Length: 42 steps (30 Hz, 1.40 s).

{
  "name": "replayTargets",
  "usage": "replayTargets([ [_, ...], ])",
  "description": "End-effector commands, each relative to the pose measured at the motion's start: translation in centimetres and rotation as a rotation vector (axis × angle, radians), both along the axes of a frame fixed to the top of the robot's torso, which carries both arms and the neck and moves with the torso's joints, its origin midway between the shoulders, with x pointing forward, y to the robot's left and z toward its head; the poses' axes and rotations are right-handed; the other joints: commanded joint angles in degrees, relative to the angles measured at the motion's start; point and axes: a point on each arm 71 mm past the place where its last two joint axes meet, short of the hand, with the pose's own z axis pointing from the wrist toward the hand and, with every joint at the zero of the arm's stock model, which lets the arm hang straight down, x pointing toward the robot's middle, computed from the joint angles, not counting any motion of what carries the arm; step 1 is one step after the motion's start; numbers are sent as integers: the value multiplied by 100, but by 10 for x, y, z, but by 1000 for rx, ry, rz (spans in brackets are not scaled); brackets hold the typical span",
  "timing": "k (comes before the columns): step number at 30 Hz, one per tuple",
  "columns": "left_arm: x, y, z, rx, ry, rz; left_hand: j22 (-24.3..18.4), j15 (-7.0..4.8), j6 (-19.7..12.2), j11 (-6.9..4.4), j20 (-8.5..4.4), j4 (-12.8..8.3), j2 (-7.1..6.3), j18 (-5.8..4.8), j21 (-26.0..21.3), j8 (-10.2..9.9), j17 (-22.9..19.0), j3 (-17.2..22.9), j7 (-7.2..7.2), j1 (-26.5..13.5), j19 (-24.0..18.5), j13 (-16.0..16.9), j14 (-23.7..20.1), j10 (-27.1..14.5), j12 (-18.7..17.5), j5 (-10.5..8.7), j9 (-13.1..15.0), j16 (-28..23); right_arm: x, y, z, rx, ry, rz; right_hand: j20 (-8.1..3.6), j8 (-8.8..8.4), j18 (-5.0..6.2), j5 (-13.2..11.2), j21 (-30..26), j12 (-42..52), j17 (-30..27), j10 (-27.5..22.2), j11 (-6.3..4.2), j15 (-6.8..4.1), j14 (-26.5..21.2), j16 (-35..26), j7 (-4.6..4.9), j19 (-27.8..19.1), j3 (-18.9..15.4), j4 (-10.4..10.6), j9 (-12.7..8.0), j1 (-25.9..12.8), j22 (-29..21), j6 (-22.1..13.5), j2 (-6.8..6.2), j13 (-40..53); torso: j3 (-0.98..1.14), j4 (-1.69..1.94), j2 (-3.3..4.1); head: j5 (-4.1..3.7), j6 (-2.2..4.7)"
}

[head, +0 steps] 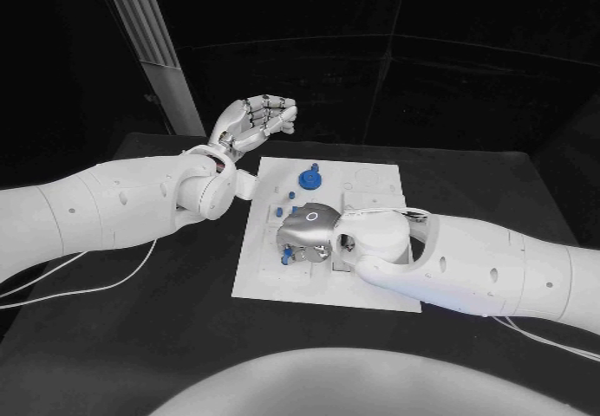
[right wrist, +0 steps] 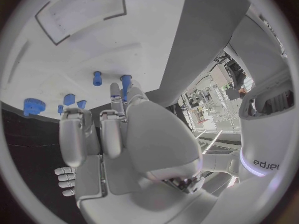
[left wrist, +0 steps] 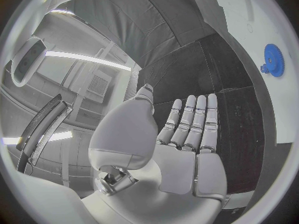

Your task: Assemble the parts on the task board

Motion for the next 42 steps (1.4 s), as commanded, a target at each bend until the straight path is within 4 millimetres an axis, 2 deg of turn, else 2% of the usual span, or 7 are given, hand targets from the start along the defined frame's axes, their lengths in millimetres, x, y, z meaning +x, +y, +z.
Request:
replayTargets([
  [1, -3, -1, 9, -46, -116, -28, -10, 4, -56, 1, 3, 0, 62, -36, -37, 38, -14, -47, 620, 12, 24, -8, -46, -61, 25, 27, -8, 27, 0, -3, -6, -59, 9, -14, 38, 28, 68, 37, 22, -31, 447, -40, -7, 28, 408, 22, -11, 348, 34, 13, 9, 20, 1317, 41, 77, -4, -1, -5, -1, 2, -1],
  [11, -3, -1, 9, -46, -116, -28, -12, 5, -66, 2, 3, 1, 73, -37, -39, 48, -30, -56, 622, 15, 25, -9, -53, -70, 36, 30, -9, 42, -1, -4, -5, -51, 1, -4, 39, 1, 70, 34, 17, -68, 429, -76, 4, 35, 405, 16, -1, 344, 13, 11, -2, 23, 1314, 4, 34, -8, 2, 3, 3, 1, -1],
  [16, -3, -1, 9, -46, -116, -28, -12, 5, -66, 2, 3, 1, 73, -37, -39, 48, -30, -56, 622, 15, 25, -9, -53, -70, 36, 30, -9, 42, -1, -3, -4, -41, -4, -3, 85, -253, 103, 59, -109, -260, 290, -564, 159, 130, 377, -32, 209, 264, -326, 45, -91, -319, 1250, -567, -363, -15, -6, -2, 2, -4, -1],
  [19, -3, -2, 9, -47, -116, -29, -12, 5, -66, 2, 3, 1, 73, -37, -39, 48, -30, -56, 622, 15, 25, -9, -53, -70, 36, 30, -9, 42, 0, -2, -2, -9, -16, -2, 186, -251, 130, 38, -225, -223, 131, -1053, 289, 248, 338, -88, 333, 191, -580, 22, -71, -721, 1190, -1091, -504, 11, -7, -3, 1, -8, -1],
  [27, -3, -1, 9, -47, -115, -29, -12, 5, -66, 2, 3, 1, 73, -37, -39, 48, -30, -56, 622, 15, 25, -9, -53, -70, 36, 30, -9, 42, 5, -11, 13, 258, -22, -50, 301, -174, 171, 40, -362, -31, -368, -1152, 382, 328, 226, -276, 445, 121, -640, 43, -24, -1481, 1113, -1177, -981, 70, -1, -8, -5, -7, -1],
  [34, -2, 0, 8, -45, -113, -27, -12, 5, -66, 2, 3, 1, 73, -37, -39, 48, -30, -56, 622, 15, 25, -9, -53, -70, 36, 30, -9, 42, 10, -42, 25, 495, 76, -186, 348, -112, 167, 38, -333, 154, -404, -997, 395, 352, 225, -282, 471, 148, -423, 15, -3, -1506, 1123, -1032, -831, 100, -9, -13, -19, -27, -1],
  [42, 0, -3, 6, -44, -111, -29, -13, 6, -79, 4, 3, 1, 83, -38, -40, 57, -48, -67, 624, 17, 25, -10, -62, -82, 47, 32, -10, 58, 21, -110, 52, 649, 249, -439, 290, -40, 177, 38, -355, 490, -447, -581, 280, 263, 224, -289, 371, 140, -418, 0, 20, -1373, 1109, -869, -599, 175, -32, -24, -38, -132, -1],
])
